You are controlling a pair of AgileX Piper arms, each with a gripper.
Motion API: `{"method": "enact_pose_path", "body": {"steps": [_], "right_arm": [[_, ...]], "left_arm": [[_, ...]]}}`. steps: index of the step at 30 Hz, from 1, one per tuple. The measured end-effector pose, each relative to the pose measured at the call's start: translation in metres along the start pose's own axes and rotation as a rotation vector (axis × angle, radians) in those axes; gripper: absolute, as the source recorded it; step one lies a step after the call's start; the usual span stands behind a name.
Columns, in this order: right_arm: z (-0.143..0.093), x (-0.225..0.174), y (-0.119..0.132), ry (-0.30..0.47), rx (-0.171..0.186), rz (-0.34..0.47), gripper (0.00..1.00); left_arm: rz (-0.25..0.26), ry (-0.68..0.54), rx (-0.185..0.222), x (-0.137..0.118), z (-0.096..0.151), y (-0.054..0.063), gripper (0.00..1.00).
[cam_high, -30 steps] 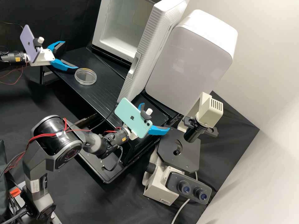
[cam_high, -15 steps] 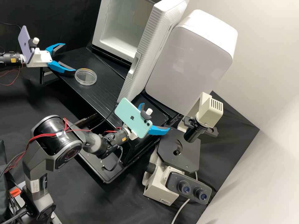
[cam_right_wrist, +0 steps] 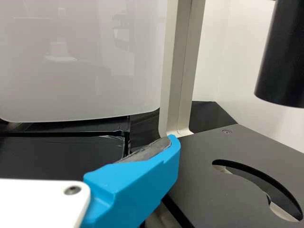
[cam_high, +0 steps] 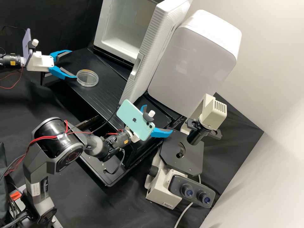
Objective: Place the petri dish in the incubator
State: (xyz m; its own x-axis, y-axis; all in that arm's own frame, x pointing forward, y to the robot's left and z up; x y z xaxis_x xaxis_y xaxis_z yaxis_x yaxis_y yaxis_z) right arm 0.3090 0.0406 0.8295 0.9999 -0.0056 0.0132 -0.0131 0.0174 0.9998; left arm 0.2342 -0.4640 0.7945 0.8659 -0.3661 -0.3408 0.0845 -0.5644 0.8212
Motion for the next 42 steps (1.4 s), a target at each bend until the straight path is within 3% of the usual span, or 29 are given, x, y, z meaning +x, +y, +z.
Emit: {"method": "enact_pose_path", "body": {"steps": [4, 18, 24, 30, 36, 38, 42], "right_arm": [[0.0, 0.0, 0.0, 0.0, 0.0, 0.0, 1.0], [0.0, 0.0, 0.0, 0.0, 0.0, 0.0, 1.0], [0.0, 0.0, 0.0, 0.0, 0.0, 0.0, 1.0], [0.0, 0.0, 0.0, 0.0, 0.0, 0.0, 1.0], [0.0, 0.0, 0.0, 0.0, 0.0, 0.0, 1.0], [0.0, 0.0, 0.0, 0.0, 0.0, 0.0, 1.0], [0.0, 0.0, 0.0, 0.0, 0.0, 0.0, 1.0]], "left_arm": [[-0.017, -0.038, -0.03, 0.007, -0.002, 0.0, 1.0], [-0.038, -0.031, -0.262, 0.037, -0.026, -0.007, 1.0], [-0.032, -0.033, -0.319, 0.045, -0.032, -0.006, 1.0], [-0.033, -0.055, -0.315, 0.053, -0.029, -0.004, 1.0], [-0.045, -0.066, -0.271, 0.055, -0.024, -0.004, 1.0], [-0.052, -0.068, -0.246, 0.056, -0.022, -0.003, 1.0], [-0.071, -0.079, -0.132, 0.057, -0.013, -0.001, 1.0]]}}
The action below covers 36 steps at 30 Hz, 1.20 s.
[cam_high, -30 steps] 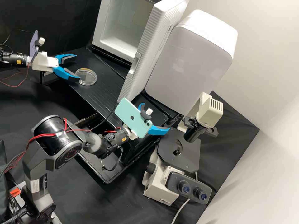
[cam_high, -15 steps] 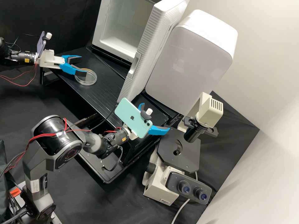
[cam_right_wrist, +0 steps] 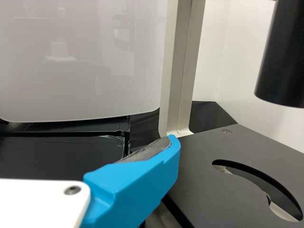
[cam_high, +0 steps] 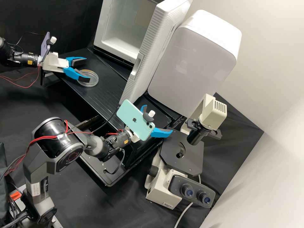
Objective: Place the petri dish in the incubator
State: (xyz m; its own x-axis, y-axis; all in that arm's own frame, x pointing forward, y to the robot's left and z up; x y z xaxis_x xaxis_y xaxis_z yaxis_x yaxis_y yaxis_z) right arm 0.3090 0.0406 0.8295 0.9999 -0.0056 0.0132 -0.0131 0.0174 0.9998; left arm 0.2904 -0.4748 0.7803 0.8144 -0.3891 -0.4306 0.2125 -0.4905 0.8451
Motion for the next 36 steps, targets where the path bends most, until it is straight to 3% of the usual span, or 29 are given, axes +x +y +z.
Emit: {"method": "enact_pose_path", "body": {"steps": [4, 9, 11, 18, 22, 32, 36], "right_arm": [[0.0, 0.0, 0.0, 0.0, 0.0, 0.0, 1.0], [0.0, 0.0, 0.0, 0.0, 0.0, 0.0, 1.0], [0.0, 0.0, 0.0, 0.0, 0.0, 0.0, 1.0], [0.0, 0.0, 0.0, 0.0, 0.0, 0.0, 1.0], [0.0, 0.0, 0.0, 0.0, 0.0, 0.0, 1.0], [0.0, 0.0, 0.0, 0.0, 0.0, 0.0, 1.0], [0.0, 0.0, 0.0, 0.0, 0.0, 0.0, 1.0]], "left_arm": [[0.002, -0.025, 0.074, 0.002, 0.008, 0.001, 1.0], [0.0, -0.029, 0.087, 0.003, 0.009, 0.001, 1.0], [-0.003, -0.03, 0.068, 0.003, 0.009, 0.0, 1.0], [-0.042, -0.03, -0.097, 0.002, -0.001, -0.008, 1.0], [-0.029, -0.029, -0.132, 0.003, -0.004, -0.005, 1.0], [-0.042, -0.033, -0.129, 0.01, -0.008, -0.001, 1.0], [-0.072, -0.015, -0.097, 0.011, -0.008, -0.005, 1.0]]}}
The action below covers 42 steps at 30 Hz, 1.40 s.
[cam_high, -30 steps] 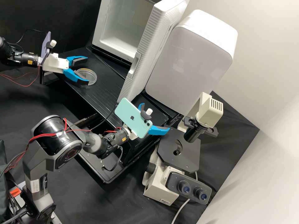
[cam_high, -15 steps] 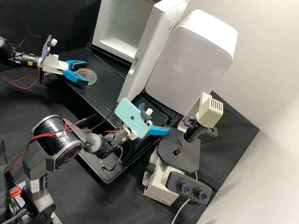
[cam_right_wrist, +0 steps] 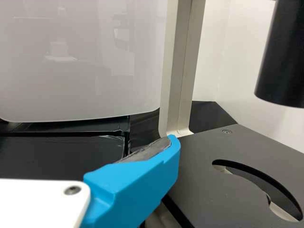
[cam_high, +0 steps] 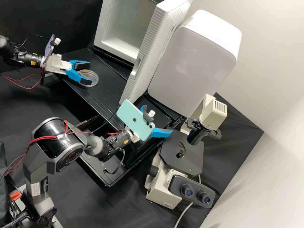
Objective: Place the petri dish in the incubator
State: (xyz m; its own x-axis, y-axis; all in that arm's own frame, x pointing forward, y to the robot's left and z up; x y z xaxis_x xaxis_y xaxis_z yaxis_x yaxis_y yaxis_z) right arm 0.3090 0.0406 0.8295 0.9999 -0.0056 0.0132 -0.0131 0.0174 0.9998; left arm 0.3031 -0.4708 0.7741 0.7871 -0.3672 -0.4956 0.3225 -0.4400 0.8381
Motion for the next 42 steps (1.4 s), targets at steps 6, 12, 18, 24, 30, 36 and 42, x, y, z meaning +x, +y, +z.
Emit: {"method": "enact_pose_path", "body": {"steps": [6, 12, 18, 24, 30, 36, 42], "right_arm": [[0.0, 0.0, 0.0, 0.0, 0.0, 0.0, 1.0], [0.0, 0.0, 0.0, 0.0, 0.0, 0.0, 1.0], [0.0, 0.0, 0.0, 0.0, 0.0, 0.0, 1.0], [0.0, 0.0, 0.0, 0.0, 0.0, 0.0, 1.0], [0.0, 0.0, 0.0, 0.0, 0.0, 0.0, 1.0], [0.0, 0.0, 0.0, 0.0, 0.0, 0.0, 1.0], [0.0, 0.0, 0.0, 0.0, 0.0, 0.0, 1.0]], "left_arm": [[-0.018, 0.015, 0.057, 0.006, 0.002, 0.0, 1.0], [-0.005, 0.022, 0.107, 0.01, 0.006, 0.0, 1.0], [0.001, 0.028, 0.116, 0.01, 0.006, 0.001, 1.0], [-0.003, 0.035, 0.12, 0.009, 0.006, 0.002, 1.0], [-0.002, 0.035, 0.12, 0.009, 0.007, 0.002, 1.0], [0.001, 0.041, 0.12, 0.008, 0.005, 0.003, 1.0], [0.01, 0.066, 0.157, 0.002, 0.0, 0.014, 1.0]]}}
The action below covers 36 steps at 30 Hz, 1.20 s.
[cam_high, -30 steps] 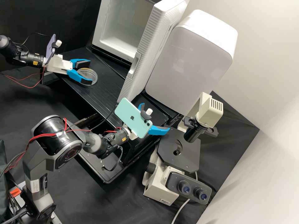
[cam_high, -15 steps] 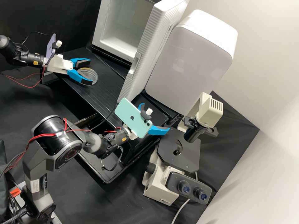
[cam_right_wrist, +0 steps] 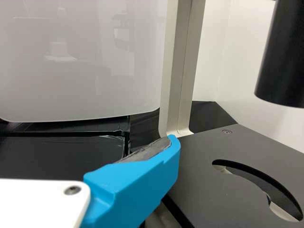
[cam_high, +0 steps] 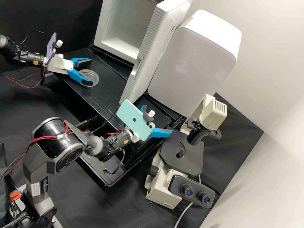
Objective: Place the petri dish in the incubator
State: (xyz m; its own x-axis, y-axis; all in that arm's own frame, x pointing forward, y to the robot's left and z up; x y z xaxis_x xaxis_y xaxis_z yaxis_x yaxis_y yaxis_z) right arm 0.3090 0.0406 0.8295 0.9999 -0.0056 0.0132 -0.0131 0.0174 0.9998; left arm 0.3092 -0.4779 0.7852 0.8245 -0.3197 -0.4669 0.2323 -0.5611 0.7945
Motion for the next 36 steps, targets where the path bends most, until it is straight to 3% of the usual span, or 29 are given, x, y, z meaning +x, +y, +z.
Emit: {"method": "enact_pose_path", "body": {"steps": [8, 20, 33, 36], "right_arm": [[0.0, 0.0, 0.0, 0.0, 0.0, 0.0, 1.0], [0.0, 0.0, 0.0, 0.0, 0.0, 0.0, 1.0], [0.0, 0.0, 0.0, 0.0, 0.0, 0.0, 1.0], [0.0, 0.0, 0.0, 0.0, 0.0, 0.0, 1.0]], "left_arm": [[0.001, 0.088, 0.041, -0.005, -0.012, 0.018, 1.0], [0.037, 0.086, 0.065, -0.008, -0.007, 0.031, 1.0], [0.044, 0.065, 0.045, -0.008, 0.0, 0.031, 1.0], [0.037, 0.039, 0.028, -0.009, 0.006, 0.023, 1.0]]}}
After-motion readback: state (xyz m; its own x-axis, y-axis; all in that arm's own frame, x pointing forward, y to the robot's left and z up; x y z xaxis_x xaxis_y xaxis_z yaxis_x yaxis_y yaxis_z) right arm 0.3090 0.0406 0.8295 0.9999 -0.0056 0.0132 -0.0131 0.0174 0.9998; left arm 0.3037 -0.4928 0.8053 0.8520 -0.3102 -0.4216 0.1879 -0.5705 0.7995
